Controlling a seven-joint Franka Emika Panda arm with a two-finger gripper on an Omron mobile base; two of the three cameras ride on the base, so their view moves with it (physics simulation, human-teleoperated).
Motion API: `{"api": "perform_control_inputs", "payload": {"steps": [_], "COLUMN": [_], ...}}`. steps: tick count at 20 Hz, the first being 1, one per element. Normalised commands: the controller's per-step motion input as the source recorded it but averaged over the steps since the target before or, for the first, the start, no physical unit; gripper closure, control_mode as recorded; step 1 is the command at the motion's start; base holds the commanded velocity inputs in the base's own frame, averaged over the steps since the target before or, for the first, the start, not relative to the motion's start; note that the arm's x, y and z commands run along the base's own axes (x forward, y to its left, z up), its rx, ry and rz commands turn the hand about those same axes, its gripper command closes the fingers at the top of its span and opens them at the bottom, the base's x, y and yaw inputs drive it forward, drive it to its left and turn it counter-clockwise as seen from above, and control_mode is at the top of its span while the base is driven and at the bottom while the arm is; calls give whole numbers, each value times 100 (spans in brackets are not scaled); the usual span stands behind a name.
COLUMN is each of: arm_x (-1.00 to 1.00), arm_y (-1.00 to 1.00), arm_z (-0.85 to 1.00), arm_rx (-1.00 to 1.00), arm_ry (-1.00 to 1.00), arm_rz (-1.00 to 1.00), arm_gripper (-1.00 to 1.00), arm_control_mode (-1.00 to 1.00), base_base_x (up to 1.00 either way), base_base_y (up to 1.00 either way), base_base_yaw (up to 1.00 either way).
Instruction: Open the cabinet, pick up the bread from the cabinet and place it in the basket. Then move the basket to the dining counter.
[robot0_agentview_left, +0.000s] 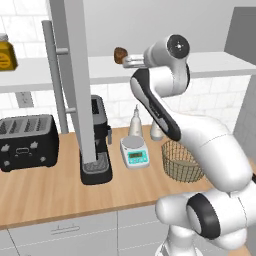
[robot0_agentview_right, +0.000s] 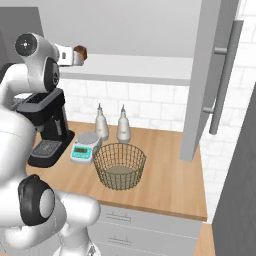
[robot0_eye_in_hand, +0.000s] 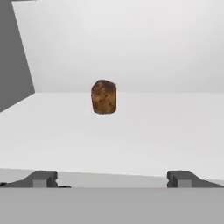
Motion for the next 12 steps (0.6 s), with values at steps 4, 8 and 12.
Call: {"api": "perform_control_inputs", "payload": {"steps": [4,8,12], "arm_x": [81,67,62], "arm_y": [1,14,6], "arm_z": [0,0,0], "arm_rx": [0,0,0], "arm_ry": [5,9,5], "arm_rz": [0,0,0], "arm_gripper": [-100,-100,-100], "arm_control_mode": [-100,-100,-100], "base_base_x": [0,0,0], "base_base_y": [0,0,0], "base_base_yaw": [0,0,0]}}
